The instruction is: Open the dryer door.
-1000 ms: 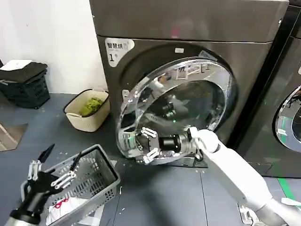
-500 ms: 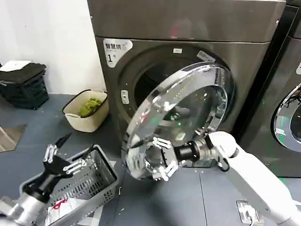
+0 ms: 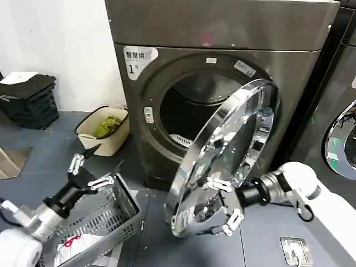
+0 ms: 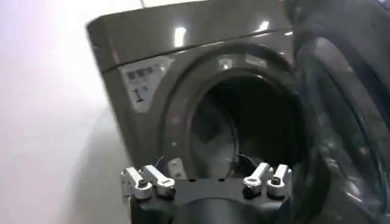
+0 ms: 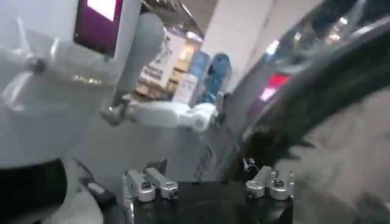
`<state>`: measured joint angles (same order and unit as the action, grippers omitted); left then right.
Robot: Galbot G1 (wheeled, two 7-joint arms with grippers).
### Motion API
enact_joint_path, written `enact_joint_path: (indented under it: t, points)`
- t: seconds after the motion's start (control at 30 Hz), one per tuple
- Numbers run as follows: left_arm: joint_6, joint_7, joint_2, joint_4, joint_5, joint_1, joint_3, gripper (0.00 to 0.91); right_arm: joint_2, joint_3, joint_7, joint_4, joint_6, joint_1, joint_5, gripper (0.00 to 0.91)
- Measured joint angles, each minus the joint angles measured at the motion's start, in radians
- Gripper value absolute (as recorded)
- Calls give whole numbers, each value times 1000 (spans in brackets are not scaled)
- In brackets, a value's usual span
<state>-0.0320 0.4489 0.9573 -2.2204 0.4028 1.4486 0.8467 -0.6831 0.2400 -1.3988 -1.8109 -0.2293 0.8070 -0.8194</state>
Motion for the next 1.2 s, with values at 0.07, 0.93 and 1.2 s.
enact_joint_path:
  t: [0.07,0.93,1.2]
  points:
    - [3,10,-20,8,-2,-16,-27,907,13,71,0,-12,-15,72,0,907]
    - [93,112,-173,221,72,-456,-543,907,-416,1155,352,-97,-324,986,113,907]
    - [108,114,-138,286,68,-591,-703,907,-570,1370,645,-21,-329,1045,226,907]
